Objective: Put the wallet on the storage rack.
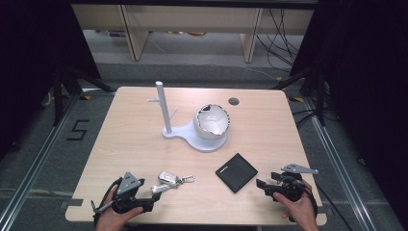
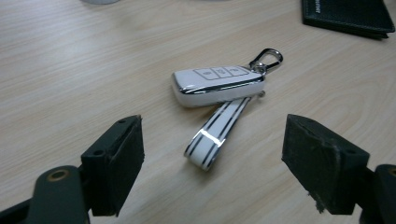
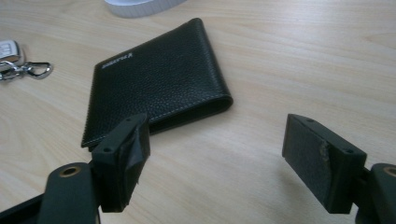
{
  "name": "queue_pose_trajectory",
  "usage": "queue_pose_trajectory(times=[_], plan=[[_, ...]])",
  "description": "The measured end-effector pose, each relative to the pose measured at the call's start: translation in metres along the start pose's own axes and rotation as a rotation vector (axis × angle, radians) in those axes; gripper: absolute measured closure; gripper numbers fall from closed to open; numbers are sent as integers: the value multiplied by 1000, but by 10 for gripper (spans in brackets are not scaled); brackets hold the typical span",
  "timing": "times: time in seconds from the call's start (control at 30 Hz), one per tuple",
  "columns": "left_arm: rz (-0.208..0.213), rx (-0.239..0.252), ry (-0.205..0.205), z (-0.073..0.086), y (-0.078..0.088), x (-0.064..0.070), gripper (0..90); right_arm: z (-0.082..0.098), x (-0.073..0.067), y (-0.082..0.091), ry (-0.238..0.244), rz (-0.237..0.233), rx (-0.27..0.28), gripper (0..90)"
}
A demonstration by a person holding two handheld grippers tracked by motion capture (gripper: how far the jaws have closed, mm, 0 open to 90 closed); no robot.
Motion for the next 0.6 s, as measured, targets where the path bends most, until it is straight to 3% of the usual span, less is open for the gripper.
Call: queue_pose_trajectory(times=[0.1,0.13,0.17,0.2,0.23,0.3,0.33,0.37,0.43,0.47,0.53,0.6], plan=[[21,-16,-7,0,-1,5,227,-1,-2,-1,-29,-18,9,262],[47,-12,5,0,-4,10,227,-2,0,1,-2,-19,5,266],[67,-18,-10,-1,-5,15,256,-3,-1,0,-29,-24,6,266],[80,-22,-16,-2,-6,19,284,-5,4,2,12,-33,-3,266],[85,-29,-24,-2,-8,23,286,-7,3,5,-8,-49,-9,266],[96,-51,-55,-4,-11,29,314,-11,8,4,11,-31,-10,266],[103,-52,-69,-5,-13,31,334,-14,5,5,-32,-54,-11,266],[119,-45,-54,-5,-16,36,360,-16,9,6,11,-42,-13,266],[136,-59,-98,-7,-19,41,413,-21,12,6,25,-36,-7,266],[144,-37,-90,-8,-22,46,432,-23,13,6,20,-32,-15,265],[165,-37,-145,-11,-27,52,496,-27,17,4,19,-36,-9,263],[205,-30,-143,-14,-33,59,589,-30,20,1,11,-47,-13,257]])
Point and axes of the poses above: each handheld gripper's, and its own axes: y roughly backward along the jaws, z roughly out of its underside, x roughly to its right, the point moved 2 cm from there along -y, roughly forward along the jaws, and after that the axes turned 14 degrees about y, right-handed, at the moved point
